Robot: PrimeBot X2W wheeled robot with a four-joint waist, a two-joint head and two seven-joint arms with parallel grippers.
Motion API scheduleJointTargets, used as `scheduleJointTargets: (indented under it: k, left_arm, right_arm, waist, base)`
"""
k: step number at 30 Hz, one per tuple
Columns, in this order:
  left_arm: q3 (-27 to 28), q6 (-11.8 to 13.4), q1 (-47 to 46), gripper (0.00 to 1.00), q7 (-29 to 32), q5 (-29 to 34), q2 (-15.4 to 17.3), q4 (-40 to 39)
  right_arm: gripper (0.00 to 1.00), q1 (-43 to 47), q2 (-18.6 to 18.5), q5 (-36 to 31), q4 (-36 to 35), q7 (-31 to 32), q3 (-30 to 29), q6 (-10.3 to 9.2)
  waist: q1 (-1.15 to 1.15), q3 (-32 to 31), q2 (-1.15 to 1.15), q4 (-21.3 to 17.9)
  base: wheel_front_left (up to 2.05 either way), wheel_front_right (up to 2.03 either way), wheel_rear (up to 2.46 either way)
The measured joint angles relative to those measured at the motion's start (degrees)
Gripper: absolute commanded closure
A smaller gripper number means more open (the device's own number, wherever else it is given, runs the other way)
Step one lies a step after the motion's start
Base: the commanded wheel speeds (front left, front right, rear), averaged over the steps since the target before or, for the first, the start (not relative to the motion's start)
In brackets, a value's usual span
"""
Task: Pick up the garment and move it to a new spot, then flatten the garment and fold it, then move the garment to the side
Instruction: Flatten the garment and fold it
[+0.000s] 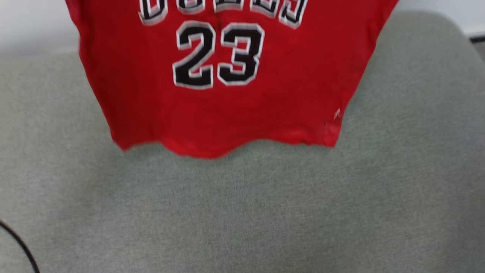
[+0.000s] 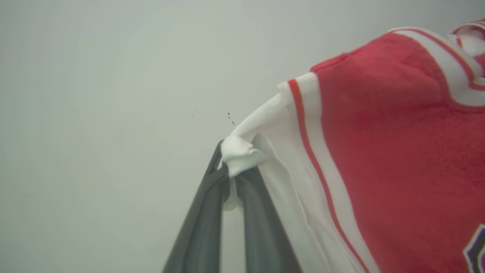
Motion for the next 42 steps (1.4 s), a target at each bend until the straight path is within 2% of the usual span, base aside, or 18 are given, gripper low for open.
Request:
scheduleJointTargets:
  k: [5,13,18,23,26,33,37,42]
  left_arm:
    - [-2.97,-3.04,-14.93,1.00,-1.74,2.93,-3.27,10.56]
    - [-5.13,-3.86,-32.86,1.00,-9.42,6.91,-9.32,27.55]
    - [-5.70,-3.96,-38.94,1.00,-14.49,7.91,-12.12,35.49]
    - [-6.20,-4.17,-39.80,1.00,-19.23,7.73,-14.21,41.66]
    - [-6.88,-4.45,-37.57,1.00,-22.68,7.39,-15.11,44.37]
    - [-9.39,-5.22,-23.06,1.00,-27.63,6.23,-18.20,48.46]
    - [-10.50,-5.68,-11.71,1.00,-28.65,4.95,-19.67,48.35]
    - [-12.80,-5.21,5.45,1.00,-28.89,4.50,-21.59,47.13]
  right_arm:
    - [1.00,-9.87,2.22,-3.28,5.65,-3.70,-0.15,0.00]
    - [1.00,-25.19,5.88,-9.47,18.11,-9.64,0.23,0.01]
    - [1.00,-32.64,7.50,-12.96,26.16,-14.62,-0.63,0.01]
    - [1.00,-34.77,9.55,-14.10,32.86,-18.71,0.00,0.01]
    - [1.00,-33.23,10.03,-13.91,35.57,-20.74,1.69,0.01]
    - [1.00,-22.11,9.71,-9.85,39.35,-24.30,5.60,0.00]
    - [1.00,-12.54,8.64,-5.89,38.34,-24.34,9.88,0.00]
    - [1.00,3.48,5.43,0.08,33.93,-23.06,16.50,0.00]
  waist:
    - [0.01,7.16,0.00,0.34]
    - [0.02,17.14,0.00,1.56]
    - [0.01,21.66,0.00,2.88]
    - [0.02,24.34,0.00,4.70]
    - [0.01,24.76,0.00,5.81]
    - [0.01,21.33,0.00,7.34]
    - [0.01,17.60,0.00,7.89]
    - [0.00,11.32,0.00,8.47]
  base:
    - [0.00,0.00,0.00]
    - [0.00,0.00,0.00]
    - [0.00,0.00,0.00]
    - [0.00,0.00,0.00]
    - [0.00,0.00,0.00]
    - [0.00,0.00,0.00]
    - [0.00,0.00,0.00]
    - [0.00,0.00,0.00]
